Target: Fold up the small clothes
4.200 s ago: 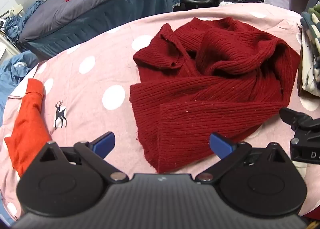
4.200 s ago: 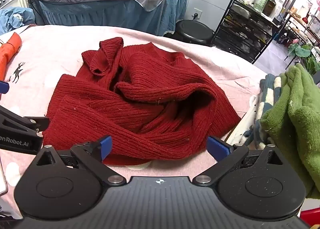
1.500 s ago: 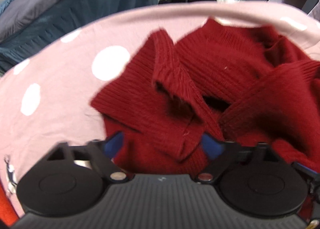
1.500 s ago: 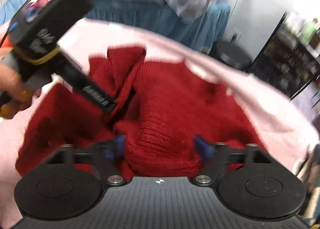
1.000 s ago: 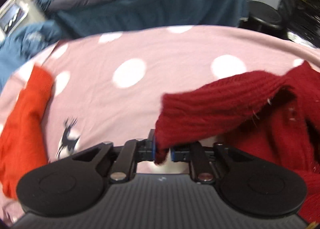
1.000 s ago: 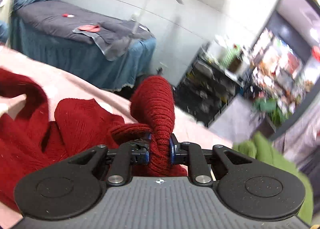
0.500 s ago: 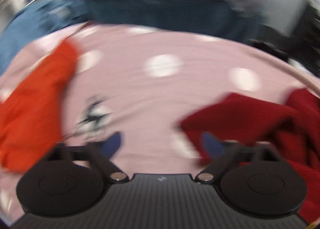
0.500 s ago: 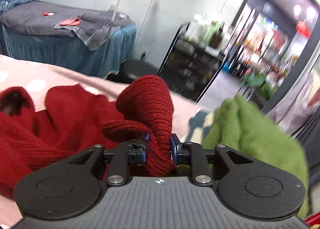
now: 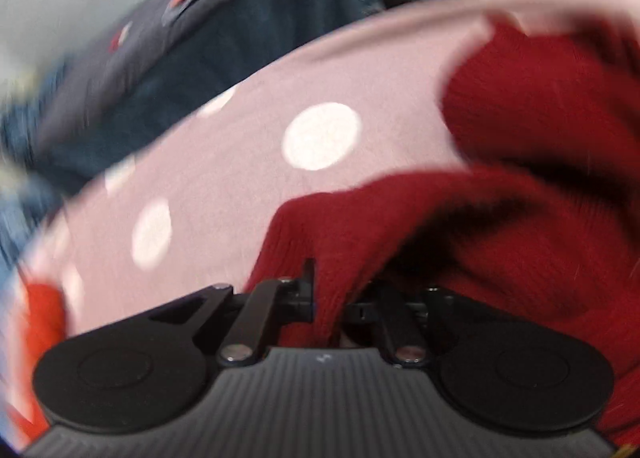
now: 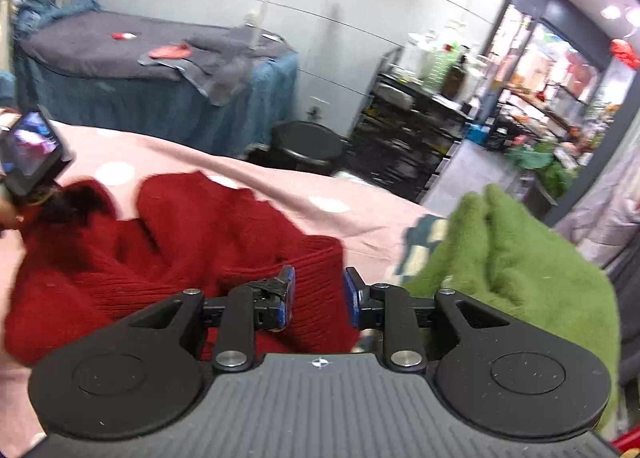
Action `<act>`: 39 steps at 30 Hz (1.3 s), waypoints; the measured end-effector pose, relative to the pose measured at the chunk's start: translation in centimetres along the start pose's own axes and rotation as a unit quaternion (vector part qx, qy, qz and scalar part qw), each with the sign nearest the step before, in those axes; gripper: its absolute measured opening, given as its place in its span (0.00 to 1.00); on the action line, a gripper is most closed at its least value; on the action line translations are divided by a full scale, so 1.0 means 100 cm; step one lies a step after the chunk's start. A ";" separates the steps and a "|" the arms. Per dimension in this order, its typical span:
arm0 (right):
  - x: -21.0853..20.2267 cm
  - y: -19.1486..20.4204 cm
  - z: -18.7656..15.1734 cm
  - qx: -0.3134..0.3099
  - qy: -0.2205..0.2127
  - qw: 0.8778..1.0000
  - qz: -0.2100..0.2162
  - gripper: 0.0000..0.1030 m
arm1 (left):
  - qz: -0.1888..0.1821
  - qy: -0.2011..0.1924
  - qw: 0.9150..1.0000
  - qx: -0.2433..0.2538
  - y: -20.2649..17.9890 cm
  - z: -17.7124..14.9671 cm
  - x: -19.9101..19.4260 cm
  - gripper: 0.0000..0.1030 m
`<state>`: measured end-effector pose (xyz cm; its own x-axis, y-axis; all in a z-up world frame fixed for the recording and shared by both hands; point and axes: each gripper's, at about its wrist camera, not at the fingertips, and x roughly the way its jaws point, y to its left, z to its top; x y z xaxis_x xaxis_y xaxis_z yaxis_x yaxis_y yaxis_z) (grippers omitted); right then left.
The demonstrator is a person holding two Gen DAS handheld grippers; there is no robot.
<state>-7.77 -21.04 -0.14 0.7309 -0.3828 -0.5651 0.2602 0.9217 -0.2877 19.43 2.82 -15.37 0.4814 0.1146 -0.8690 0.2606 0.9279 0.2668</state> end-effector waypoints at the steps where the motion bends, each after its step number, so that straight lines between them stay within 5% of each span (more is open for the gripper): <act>1: -0.001 0.001 -0.001 -0.003 -0.002 1.000 0.006 0.47 | 0.003 -0.005 0.999 -0.044 0.019 -0.002 -0.008 0.07; 7: 0.014 0.016 0.002 0.008 0.019 0.998 0.063 0.52 | 0.061 -0.015 0.982 -0.177 0.147 -0.045 -0.045 0.07; 9: 0.020 0.026 0.003 0.015 0.025 0.995 0.095 0.53 | 0.120 -0.009 0.970 -0.210 0.192 -0.068 -0.050 0.07; 12: 0.027 0.046 0.005 0.015 0.033 0.987 0.154 0.59 | 0.151 0.008 0.947 -0.285 0.260 -0.092 -0.062 0.08; 15: 0.034 0.072 0.003 -0.003 0.048 0.976 0.215 0.63 | 0.205 0.009 0.935 -0.288 0.288 -0.093 -0.070 0.10; 17: 0.037 0.091 0.002 -0.019 0.057 0.969 0.240 0.65 | 0.221 0.005 0.929 -0.297 0.294 -0.087 -0.078 0.15; 18: 0.038 0.100 0.001 -0.030 0.063 0.965 0.253 0.66 | 0.222 0.008 0.928 -0.300 0.292 -0.085 -0.076 0.32; 19: 0.038 0.109 -0.001 -0.041 0.067 0.961 0.266 0.68 | 0.214 0.014 0.932 -0.291 0.284 -0.082 -0.073 0.53; 24: 0.029 0.130 -0.016 -0.079 0.079 0.942 0.315 0.84 | 0.146 0.012 0.973 -0.180 0.201 -0.084 -0.089 0.87; 27: 0.021 0.138 -0.028 -0.105 0.079 0.934 0.332 0.89 | 0.069 0.016 0.987 -0.143 0.149 -0.099 -0.094 0.92; 30: 0.022 0.152 -0.030 -0.137 0.071 0.924 0.349 1.00 | 0.030 0.040 0.991 -0.123 0.105 -0.119 -0.093 0.93; 35: 0.037 0.201 -0.022 -0.171 0.048 0.927 0.332 1.00 | 0.018 0.076 0.987 -0.143 0.074 -0.150 -0.092 0.95; 38: 0.056 0.232 -0.026 -0.240 0.041 0.929 0.277 1.00 | 0.019 0.078 0.985 -0.150 0.080 -0.161 -0.096 0.95; 39: 0.065 0.240 -0.027 -0.259 0.076 0.926 0.266 0.69 | 0.021 0.076 0.985 -0.151 0.082 -0.163 -0.099 0.96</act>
<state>1.50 -1.60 -12.73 0.5608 0.0756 -0.8245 -0.4765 0.8439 -0.2467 3.18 15.11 -11.36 0.3488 0.1856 -0.9187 -0.0286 0.9819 0.1875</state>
